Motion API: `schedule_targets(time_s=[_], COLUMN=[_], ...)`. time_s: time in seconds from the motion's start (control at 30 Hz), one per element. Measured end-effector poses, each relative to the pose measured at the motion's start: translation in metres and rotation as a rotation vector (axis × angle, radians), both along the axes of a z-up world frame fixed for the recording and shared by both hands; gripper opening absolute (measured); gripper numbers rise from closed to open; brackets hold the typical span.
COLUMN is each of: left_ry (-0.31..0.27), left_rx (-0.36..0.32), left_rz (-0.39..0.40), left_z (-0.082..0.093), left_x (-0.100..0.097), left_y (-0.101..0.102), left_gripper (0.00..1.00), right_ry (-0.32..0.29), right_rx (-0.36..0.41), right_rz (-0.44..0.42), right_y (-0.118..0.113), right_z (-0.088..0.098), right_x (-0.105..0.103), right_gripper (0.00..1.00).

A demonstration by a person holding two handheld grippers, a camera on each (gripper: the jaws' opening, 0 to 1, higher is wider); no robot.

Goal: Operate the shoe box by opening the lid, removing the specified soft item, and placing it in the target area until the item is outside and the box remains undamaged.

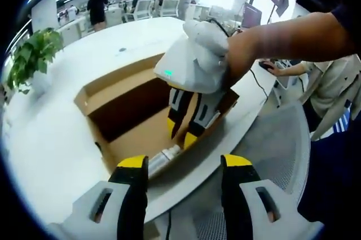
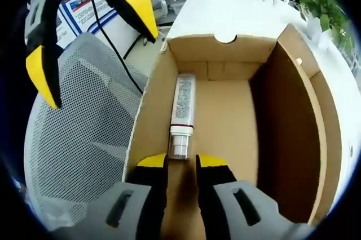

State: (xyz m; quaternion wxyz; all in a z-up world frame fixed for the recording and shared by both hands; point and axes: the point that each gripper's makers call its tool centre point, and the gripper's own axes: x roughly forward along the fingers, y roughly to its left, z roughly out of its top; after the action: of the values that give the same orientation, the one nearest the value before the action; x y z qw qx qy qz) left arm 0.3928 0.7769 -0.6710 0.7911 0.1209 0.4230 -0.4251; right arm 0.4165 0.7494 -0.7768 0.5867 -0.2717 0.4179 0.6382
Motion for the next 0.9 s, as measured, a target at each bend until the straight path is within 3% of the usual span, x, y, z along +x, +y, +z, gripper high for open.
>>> schedule_targets(time_s=[0.53,0.9], left_ry=[0.023,0.013], left_rx=[-0.008,0.005], left_rz=[0.023,0.069], left_z=[-0.009,-0.011], left_x=[0.007,0.026], left_y=[0.005,0.029], left_gripper=[0.51,0.51], right_ry=[0.016,0.017], right_rx=[0.004,0.007], right_rz=[-0.001,0.0], right_y=[0.011,0.015], right_z=[-0.01,-0.011], right_x=[0.002,0.007], right_gripper=[0.17,0.17])
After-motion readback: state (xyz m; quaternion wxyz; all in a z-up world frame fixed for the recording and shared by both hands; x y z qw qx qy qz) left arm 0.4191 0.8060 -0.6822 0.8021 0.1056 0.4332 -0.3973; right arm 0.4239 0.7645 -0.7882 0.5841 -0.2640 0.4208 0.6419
